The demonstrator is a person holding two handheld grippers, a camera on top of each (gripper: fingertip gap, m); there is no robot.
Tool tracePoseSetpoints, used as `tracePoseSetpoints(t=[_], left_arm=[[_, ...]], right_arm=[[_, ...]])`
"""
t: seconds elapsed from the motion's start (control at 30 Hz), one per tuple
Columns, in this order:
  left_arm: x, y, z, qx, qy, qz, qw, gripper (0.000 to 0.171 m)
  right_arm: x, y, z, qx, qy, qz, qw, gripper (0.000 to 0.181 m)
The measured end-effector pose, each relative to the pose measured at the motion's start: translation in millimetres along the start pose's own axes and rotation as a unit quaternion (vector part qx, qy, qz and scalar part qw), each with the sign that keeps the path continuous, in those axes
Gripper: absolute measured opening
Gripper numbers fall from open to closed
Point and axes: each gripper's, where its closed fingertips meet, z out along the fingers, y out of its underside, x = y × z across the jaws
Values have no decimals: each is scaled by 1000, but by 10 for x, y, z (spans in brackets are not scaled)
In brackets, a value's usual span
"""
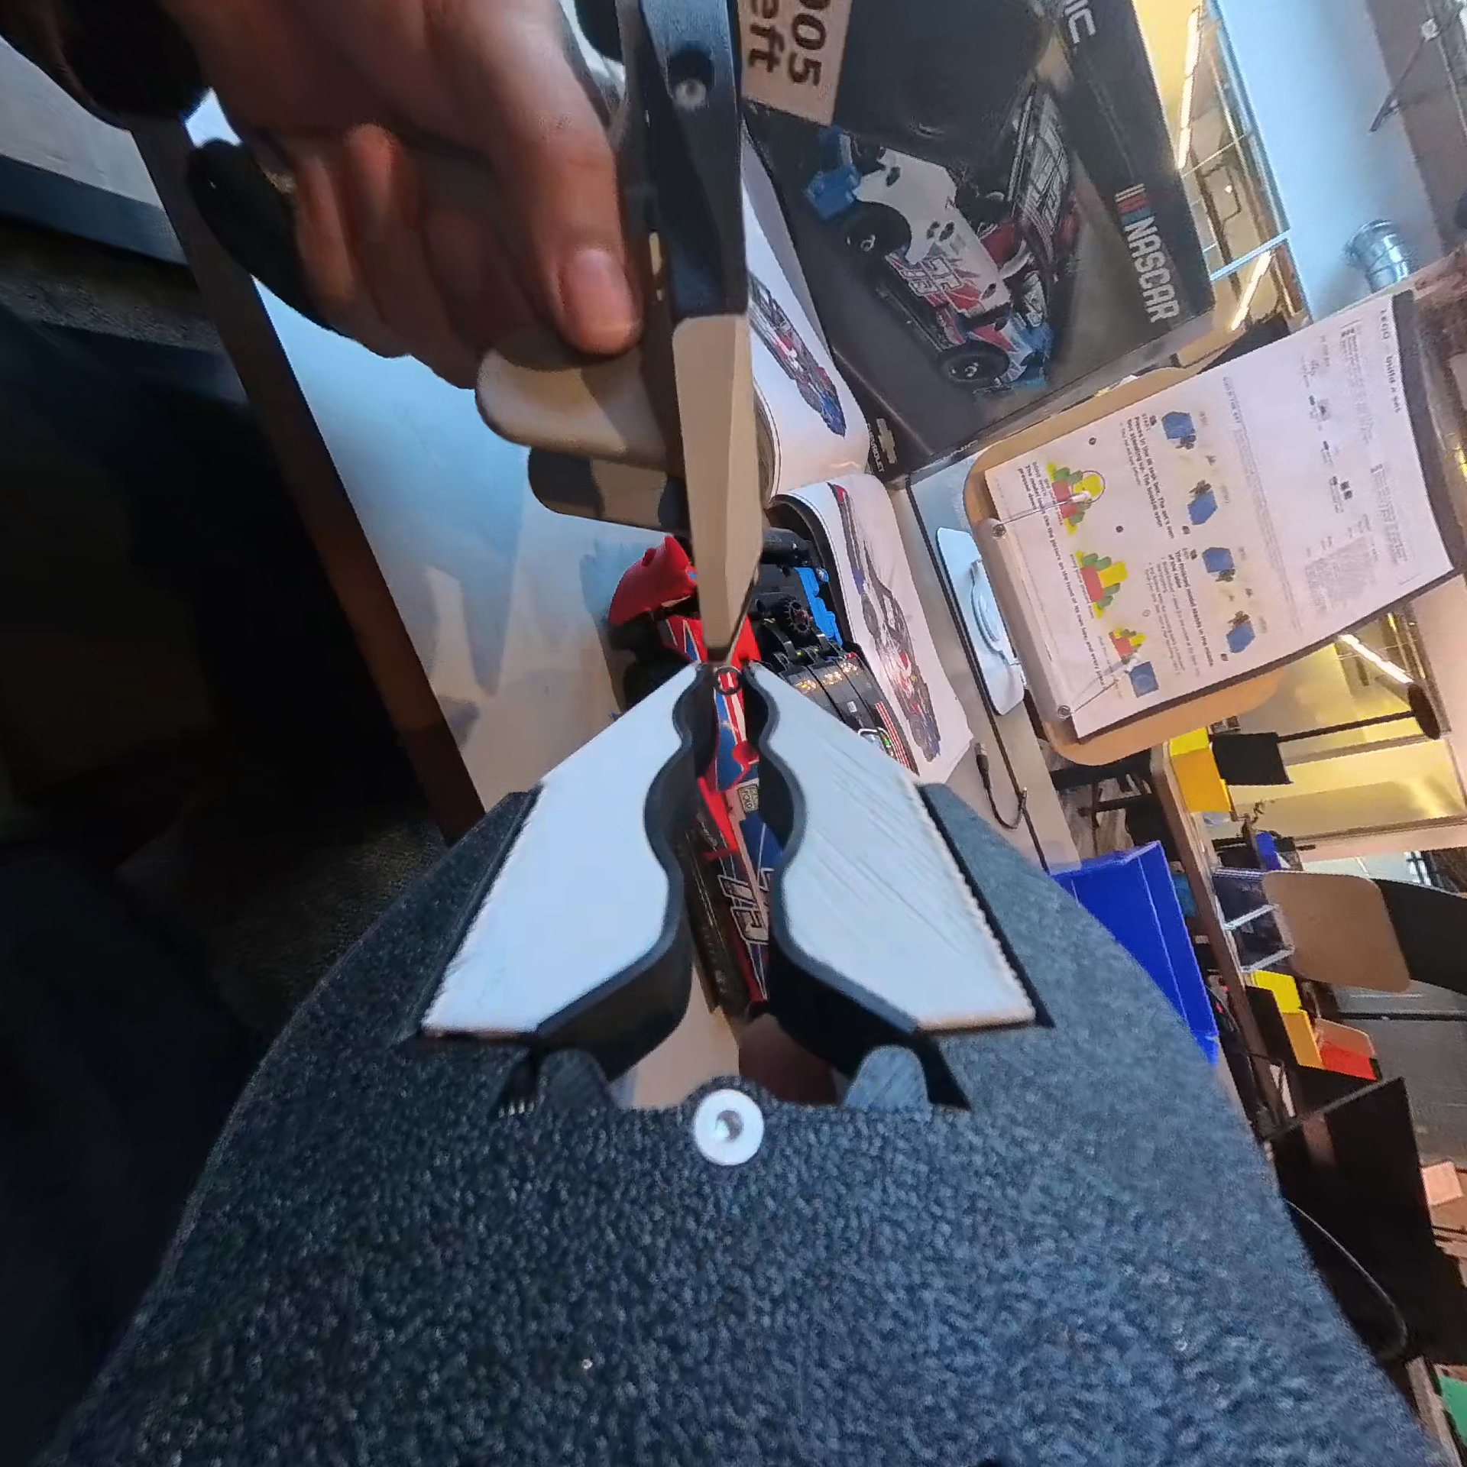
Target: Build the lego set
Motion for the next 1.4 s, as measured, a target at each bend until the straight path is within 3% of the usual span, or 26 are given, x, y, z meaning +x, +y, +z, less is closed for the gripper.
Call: tracePoseSetpoints(t=[0.33,0.43,0.87,0.93,1.03,1.17,1.23,1.4], left_arm=[[-31,30,85,-19,-2,7,1000,14],[-49,35,85,-15,-5,12,1000,1],[-84,77,74,-18,-9,32,999,1],[-79,97,64,-17,-11,48,999,1],[-66,103,16,0,-1,70,998,1],[-99,120,-53,15,-5,130,991,1],[-77,146,-62,11,-2,164,986,1],[-23,156,-73,12,-3,248,969,1]], right_arm=[[-39,25,11,1,-2,-17,1000,2],[-48,47,18,-2,-3,-13,1000,2],[-88,45,48,3,-6,-17,1000,2],[-108,36,44,17,-25,18,999,4],[-101,55,6,58,-90,145,984,3],[-90,39,-42,109,-215,330,913,7],[-70,3,-44,129,-236,356,895,6],[-197,-39,11,128,-254,317,905,3]])
